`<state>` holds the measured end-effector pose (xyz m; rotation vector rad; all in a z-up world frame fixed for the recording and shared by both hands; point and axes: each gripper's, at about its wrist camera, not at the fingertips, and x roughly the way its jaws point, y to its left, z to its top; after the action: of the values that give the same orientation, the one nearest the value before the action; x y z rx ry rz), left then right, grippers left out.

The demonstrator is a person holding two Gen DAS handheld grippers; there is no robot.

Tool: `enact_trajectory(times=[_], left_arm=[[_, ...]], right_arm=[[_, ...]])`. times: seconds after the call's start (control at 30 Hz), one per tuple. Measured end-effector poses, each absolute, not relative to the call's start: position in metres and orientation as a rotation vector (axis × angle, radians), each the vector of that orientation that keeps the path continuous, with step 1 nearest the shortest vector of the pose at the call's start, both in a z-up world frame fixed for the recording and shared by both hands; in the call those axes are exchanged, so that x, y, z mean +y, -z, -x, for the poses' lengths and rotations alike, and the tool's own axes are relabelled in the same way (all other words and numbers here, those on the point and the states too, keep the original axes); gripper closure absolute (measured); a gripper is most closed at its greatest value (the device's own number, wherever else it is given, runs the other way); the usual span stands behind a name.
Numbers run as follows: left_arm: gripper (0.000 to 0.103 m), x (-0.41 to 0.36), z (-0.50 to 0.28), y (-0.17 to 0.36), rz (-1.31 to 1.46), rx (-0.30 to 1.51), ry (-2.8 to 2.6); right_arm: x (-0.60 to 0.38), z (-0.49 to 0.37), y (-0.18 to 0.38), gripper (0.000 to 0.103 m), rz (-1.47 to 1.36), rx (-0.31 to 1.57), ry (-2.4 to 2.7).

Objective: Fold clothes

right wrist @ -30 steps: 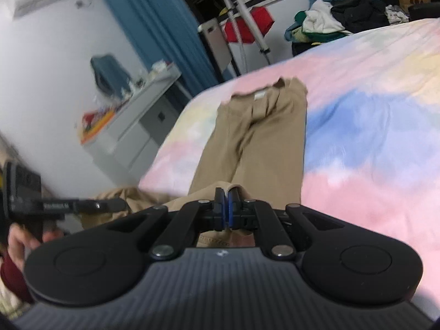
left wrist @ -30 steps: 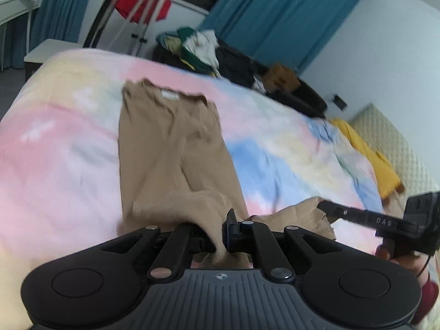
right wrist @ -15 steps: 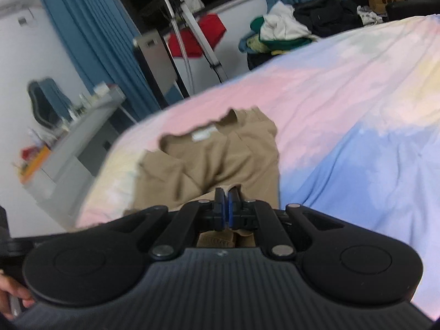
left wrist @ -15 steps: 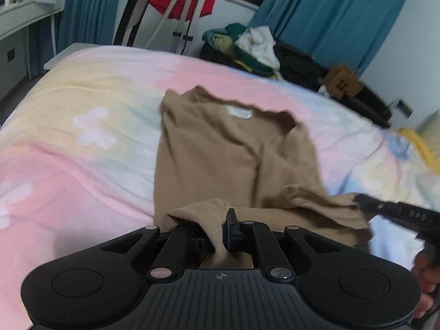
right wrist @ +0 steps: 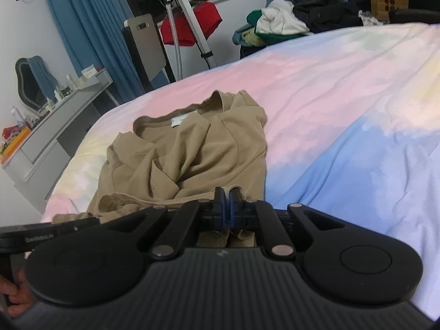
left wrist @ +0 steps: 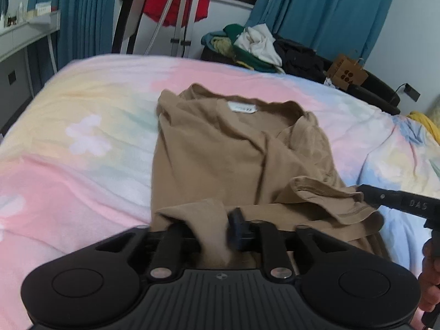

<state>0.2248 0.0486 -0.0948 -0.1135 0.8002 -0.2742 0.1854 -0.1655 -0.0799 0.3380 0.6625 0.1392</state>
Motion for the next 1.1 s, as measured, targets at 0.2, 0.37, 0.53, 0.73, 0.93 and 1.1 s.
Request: enact_trajectory(times=[0.2, 0.37, 0.53, 0.73, 0.93, 1.1], left_arm=[[0.029, 0.042, -0.184, 0.071, 0.074, 0.692, 0.226], [0.023, 0.04, -0.143, 0.051, 0.053, 0.622, 0.217], [0.018, 0.037, -0.102, 0.037, 0.017, 0.578, 0.237], [0.016, 0.04, -0.073, 0.039, 0.025, 0.567, 0.244], [0.015, 0.046, -0.08, 0.046, 0.092, 0.631, 0.236], [0.015, 0.062, -0.092, 0.063, 0.297, 0.803, 0.259]], right_arm=[[-0.161, -0.159, 0.066, 0.06, -0.305, 0.621, -0.115], [-0.161, -0.118, 0.04, 0.031, -0.307, 0.539, -0.12], [-0.161, -0.072, 0.019, 0.03, -0.269, 0.489, -0.11], [-0.165, -0.034, 0.012, 0.03, -0.267, 0.437, -0.101], [-0.163, -0.034, 0.013, 0.03, -0.265, 0.443, -0.107], [-0.16, -0.038, 0.019, 0.03, -0.257, 0.473, -0.111]])
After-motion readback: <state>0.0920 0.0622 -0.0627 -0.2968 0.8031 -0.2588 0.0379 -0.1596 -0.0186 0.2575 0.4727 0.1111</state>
